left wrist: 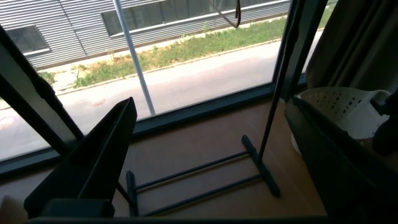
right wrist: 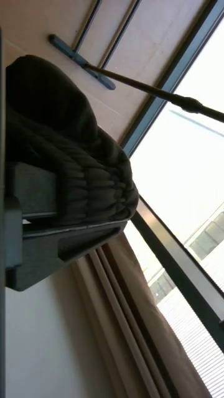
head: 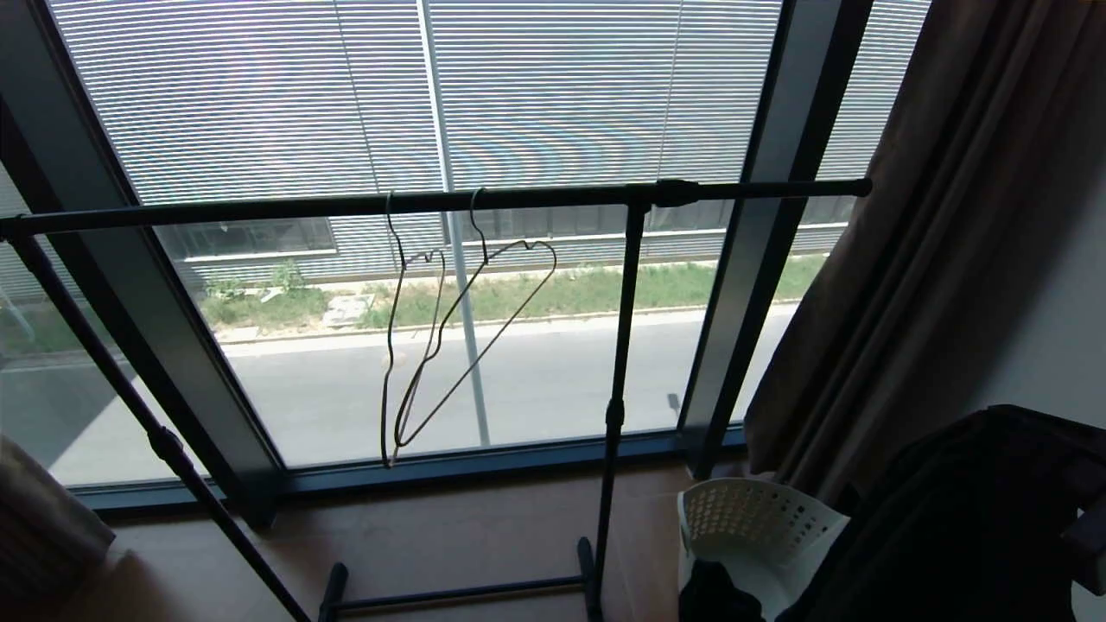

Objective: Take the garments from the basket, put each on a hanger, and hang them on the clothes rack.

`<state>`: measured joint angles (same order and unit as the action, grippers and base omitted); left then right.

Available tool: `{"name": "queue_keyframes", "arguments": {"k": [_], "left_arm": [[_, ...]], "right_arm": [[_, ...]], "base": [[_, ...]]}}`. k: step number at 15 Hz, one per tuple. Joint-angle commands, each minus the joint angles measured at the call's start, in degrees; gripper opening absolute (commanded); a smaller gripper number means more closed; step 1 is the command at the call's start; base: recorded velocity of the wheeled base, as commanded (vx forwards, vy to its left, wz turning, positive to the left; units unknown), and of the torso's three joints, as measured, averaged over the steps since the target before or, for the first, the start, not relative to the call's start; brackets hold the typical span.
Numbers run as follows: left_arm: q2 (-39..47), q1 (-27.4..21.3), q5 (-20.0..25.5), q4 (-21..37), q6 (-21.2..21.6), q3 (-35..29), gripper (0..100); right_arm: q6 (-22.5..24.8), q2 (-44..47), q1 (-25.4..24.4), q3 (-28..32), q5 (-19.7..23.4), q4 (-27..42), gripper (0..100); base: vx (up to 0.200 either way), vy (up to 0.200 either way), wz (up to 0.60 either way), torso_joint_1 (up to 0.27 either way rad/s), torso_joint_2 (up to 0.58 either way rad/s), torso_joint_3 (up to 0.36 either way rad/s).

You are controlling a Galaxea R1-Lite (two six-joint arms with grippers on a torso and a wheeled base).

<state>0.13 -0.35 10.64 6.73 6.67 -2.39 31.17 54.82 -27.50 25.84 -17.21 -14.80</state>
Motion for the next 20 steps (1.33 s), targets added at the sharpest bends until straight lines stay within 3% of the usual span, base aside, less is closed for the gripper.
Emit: {"name": "queue_keyframes", "arguments": {"k": [1, 18, 20], "left_arm": [[0.04, 0.0, -0.01, 0.04, 0.01, 0.02, 100], [-0.05, 0.0, -0.1, 0.04, -0.16, 0.02, 100], [-0.05, 0.0, -0.1, 0.04, -0.16, 0.02, 100]], "right_arm": [[0.03, 0.02, -0.01, -0.09, -0.01, -0.05, 0], [0.03, 0.2, -0.01, -0.18, 0.16, -0.14, 0], [0.03, 1.87, 1.13, -0.09, -0.54, -0.14, 0]], "base": [[0.0, 0.2, 0.0, -0.002, 0.0, 0.002], [0.0, 0.012, 0.0, 0.0, 0.0, 0.0], [0.0, 0.0, 0.6, 0.002, 0.0, 0.002]]}}
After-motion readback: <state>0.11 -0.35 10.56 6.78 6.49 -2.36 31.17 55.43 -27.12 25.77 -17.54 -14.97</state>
